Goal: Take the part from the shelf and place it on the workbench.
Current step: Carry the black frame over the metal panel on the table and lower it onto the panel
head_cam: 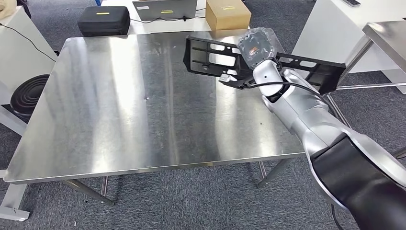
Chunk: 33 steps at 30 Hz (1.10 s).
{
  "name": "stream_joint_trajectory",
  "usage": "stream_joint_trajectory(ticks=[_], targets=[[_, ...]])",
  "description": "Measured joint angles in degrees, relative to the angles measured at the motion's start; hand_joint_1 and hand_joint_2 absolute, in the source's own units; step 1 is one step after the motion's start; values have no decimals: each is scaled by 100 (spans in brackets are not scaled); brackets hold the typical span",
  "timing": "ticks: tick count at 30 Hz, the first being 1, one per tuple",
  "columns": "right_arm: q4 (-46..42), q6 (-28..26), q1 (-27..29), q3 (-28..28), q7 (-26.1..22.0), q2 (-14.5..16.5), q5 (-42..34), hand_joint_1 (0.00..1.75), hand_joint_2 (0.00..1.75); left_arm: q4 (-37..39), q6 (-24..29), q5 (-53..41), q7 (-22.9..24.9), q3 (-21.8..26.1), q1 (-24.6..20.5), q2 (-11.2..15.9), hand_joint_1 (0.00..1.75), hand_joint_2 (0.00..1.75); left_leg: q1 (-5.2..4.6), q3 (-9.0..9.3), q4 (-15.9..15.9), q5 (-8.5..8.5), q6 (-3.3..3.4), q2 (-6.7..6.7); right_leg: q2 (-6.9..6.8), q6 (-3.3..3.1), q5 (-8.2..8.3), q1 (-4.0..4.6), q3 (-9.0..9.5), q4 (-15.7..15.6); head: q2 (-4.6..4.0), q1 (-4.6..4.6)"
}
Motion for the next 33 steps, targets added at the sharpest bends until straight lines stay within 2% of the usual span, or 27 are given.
stream_joint_trajectory(ticks=[1,2,3,5,6,7,9,11,12,14,15,16,17,18,20,21,22,24,28,33], targets=[[31,-9,25,57,-28,64,0,175,175,0,-2,-3,1,0,-5,-3,0,175,-8,29,1,-21,11,-21,0,13,-12,5,-163,230,0,3],[66,-21,69,103,-59,121,0,175,175,1,-26,-12,2,0,-4,-9,0,175,-17,62,4,-43,9,-47,0,43,78,10,-206,214,0,3],[104,-40,128,150,-82,177,0,175,175,1,-75,-32,-5,0,-3,-16,0,175,-26,100,7,-68,-2,-69,-1,75,256,14,-140,-31,0,5],[199,-113,278,271,-91,293,0,175,175,2,-229,-98,-48,-3,-5,-36,0,175,-52,160,26,-129,-44,-106,-12,93,690,40,184,-877,0,12],[259,-161,375,356,-77,359,0,175,175,3,-310,-135,-73,-5,-12,-45,0,175,-70,176,43,-167,-74,-121,-16,70,841,60,326,-1222,0,12],[318,-203,485,440,-61,420,0,175,175,3,-377,-162,-91,-9,-20,-52,0,175,-85,183,59,-201,-104,-132,-17,34,916,78,413,-1422,0,5],[419,-242,695,583,-61,536,0,175,175,4,-477,-187,-91,-13,-35,-55,0,175,-87,186,71,-247,-158,-136,-12,-38,933,81,457,-1501,0,-9],[489,-242,838,676,-92,639,0,175,175,5,-533,-187,-66,-14,-39,-52,0,175,-51,151,161,-327,-218,-107,3,-111,939,10,488,-1529,0,-15],[516,-239,887,712,-117,697,0,175,175,5,-553,-184,-46,-13,-41,-51,0,175,-31,75,338,-436,-253,-89,15,-156,941,-26,507,-1546,0,-22],[564,-227,971,774,-166,807,0,175,175,7,-568,-179,13,-13,-44,-47,0,175,14,-252,1016,-774,-328,-65,33,-236,916,-36,547,-1556,0,-32],[584,-216,1008,799,-184,852,0,175,175,7,-569,-177,55,-13,-44,-45,0,175,39,-454,1390,-916,-364,-64,37,-256,902,-31,566,-1555,0,-31],[603,-207,1037,818,-199,884,0,175,175,7,-566,-177,103,-13,-42,-44,0,175,67,-610,1646,-972,-397,-60,42,-265,887,-30,586,-1554,0,-29],[620,-197,1060,829,-216,909,0,131,131,7,-560,-178,150,-13,-39,-42,0,175,98,-671,1699,-911,-425,-52,49,-262,872,-36,610,-1553,0,-32],[638,-189,1074,832,-229,929,0,87,87,7,-553,-179,191,-13,-37,-36,0,175,131,-608,1512,-738,-448,-41,62,-247,853,-45,639,-1551,0,-30],[667,-170,1091,834,-255,961,0,0,0,7,-541,-183,248,-12,-37,-18,0,175,184,-245,732,-311,-476,-13,94,-191,810,-56,702,-1538,0,-36],[683,-154,1092,834,-261,971,0,0,0,8,-528,-187,285,-11,-43,-7,0,131,188,-76,394,-181,-469,-14,110,-154,788,-40,723,-1533,0,-34],[695,-139,1089,834,-263,976,0,0,0,9,-500,-197,343,-11,-49,1,0,87,183,34,186,-126,-453,-18,122,-121,765,-16,730,-1521,0,-30],[720,-121,1081,834,-252,971,0,0,0,14,-401,-216,534,-8,-59,3,0,0,145,95,97,-134,-425,-39,137,-90,727,48,740,-1514,0,-4],[752,-160,1079,831,-176,949,0,0,0,20,-411,-203,877,34,-60,-1,0,0,53,141,95,-139,-350,-37,147,-29,735,45,794,-1548,0,12],[760,-237,1079,747,-152,918,-14,0,0,20,-591,-170,959,104,-63,11,0,0,31,164,97,-142,-305,-37,149,9,754,28,840,-1586,0,13]])
